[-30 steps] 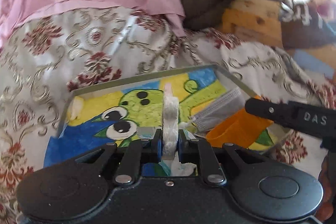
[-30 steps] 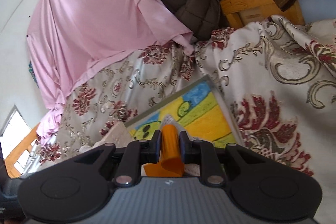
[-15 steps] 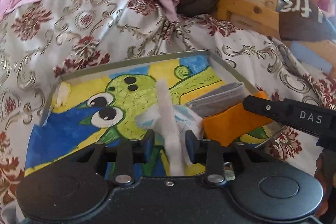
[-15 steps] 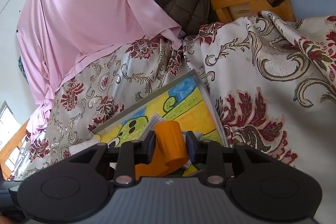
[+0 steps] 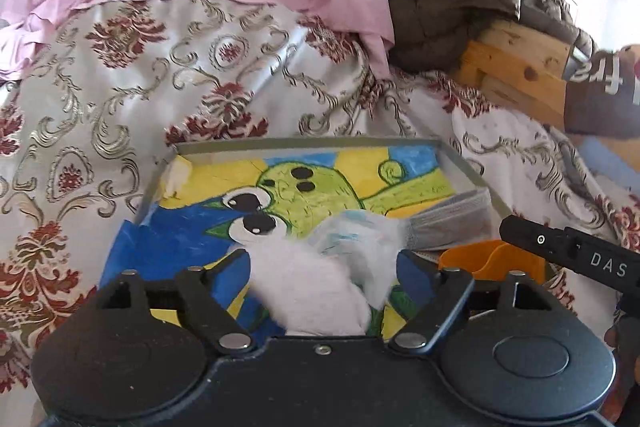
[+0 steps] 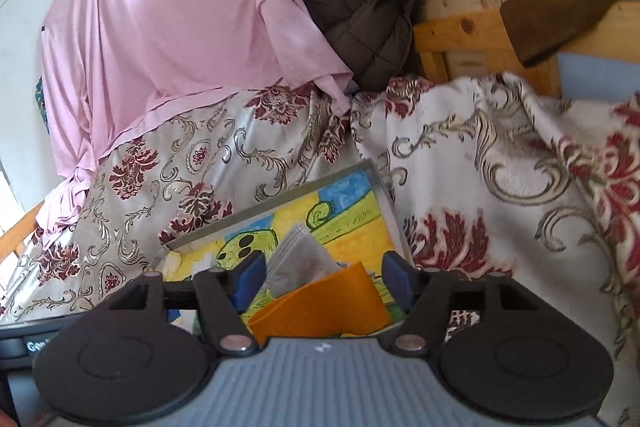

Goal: Organize soft objects
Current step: 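Open the right tool over the tray while the left tool releases the cloth into it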

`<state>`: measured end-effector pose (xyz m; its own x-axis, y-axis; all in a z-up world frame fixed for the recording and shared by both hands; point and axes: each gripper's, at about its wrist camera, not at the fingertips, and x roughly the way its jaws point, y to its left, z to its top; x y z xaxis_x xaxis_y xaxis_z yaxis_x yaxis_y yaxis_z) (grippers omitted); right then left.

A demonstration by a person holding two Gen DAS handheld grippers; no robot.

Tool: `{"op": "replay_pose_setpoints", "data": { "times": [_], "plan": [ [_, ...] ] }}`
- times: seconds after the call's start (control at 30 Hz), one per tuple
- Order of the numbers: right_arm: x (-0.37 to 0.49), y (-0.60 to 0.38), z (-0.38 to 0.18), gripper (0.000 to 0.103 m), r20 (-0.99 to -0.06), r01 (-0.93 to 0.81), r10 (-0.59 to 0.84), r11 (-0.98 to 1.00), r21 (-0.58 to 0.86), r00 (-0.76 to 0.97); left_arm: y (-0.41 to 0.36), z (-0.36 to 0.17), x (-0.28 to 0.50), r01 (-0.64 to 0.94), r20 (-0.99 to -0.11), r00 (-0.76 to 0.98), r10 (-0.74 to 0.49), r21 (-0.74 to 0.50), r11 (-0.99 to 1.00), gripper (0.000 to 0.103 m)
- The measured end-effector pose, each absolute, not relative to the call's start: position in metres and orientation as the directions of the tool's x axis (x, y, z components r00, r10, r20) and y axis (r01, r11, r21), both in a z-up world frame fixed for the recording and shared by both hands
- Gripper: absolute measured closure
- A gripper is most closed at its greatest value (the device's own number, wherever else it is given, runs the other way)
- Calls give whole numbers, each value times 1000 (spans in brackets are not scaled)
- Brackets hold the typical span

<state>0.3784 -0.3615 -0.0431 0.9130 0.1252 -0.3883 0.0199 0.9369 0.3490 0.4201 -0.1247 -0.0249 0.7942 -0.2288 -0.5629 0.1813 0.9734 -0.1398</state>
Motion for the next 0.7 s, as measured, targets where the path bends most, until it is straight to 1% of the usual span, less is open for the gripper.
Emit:
{"op": "replay_pose_setpoints", "data": {
  "times": [0.07, 0.13, 0.23, 0.37, 0.43, 0.53, 0.7],
  "plan": [
    [371, -360, -37, 27, -383, 20, 118, 941, 338, 916, -123, -19, 413, 178, -549, 804, -228, -143, 974, 18],
    [362, -360, -31, 19, -370, 19, 114, 941, 337, 922, -121, -13, 405, 169, -536, 814, -225, -152, 974, 16],
    [344, -362, -22, 12, -323, -2, 126, 933, 360, 938, -115, 0, 388, 154, -507, 833, -223, -175, 973, 12],
    [319, -363, -8, 7, -291, -24, 134, 935, 353, 947, -107, 14, 363, 130, -471, 856, -211, -198, 971, 9],
    [304, -362, -1, 3, -279, -27, 130, 939, 342, 951, -103, 20, 349, 117, -455, 868, -201, -207, 971, 5],
    [283, -359, 9, 1, -262, -31, 121, 946, 323, 957, -99, 30, 326, 104, -432, 881, -194, -224, 969, 4],
    [248, -351, 21, 0, -240, -32, 110, 951, 309, 964, -94, 41, 287, 87, -399, 899, -178, -236, 968, 2]
  ]
}}
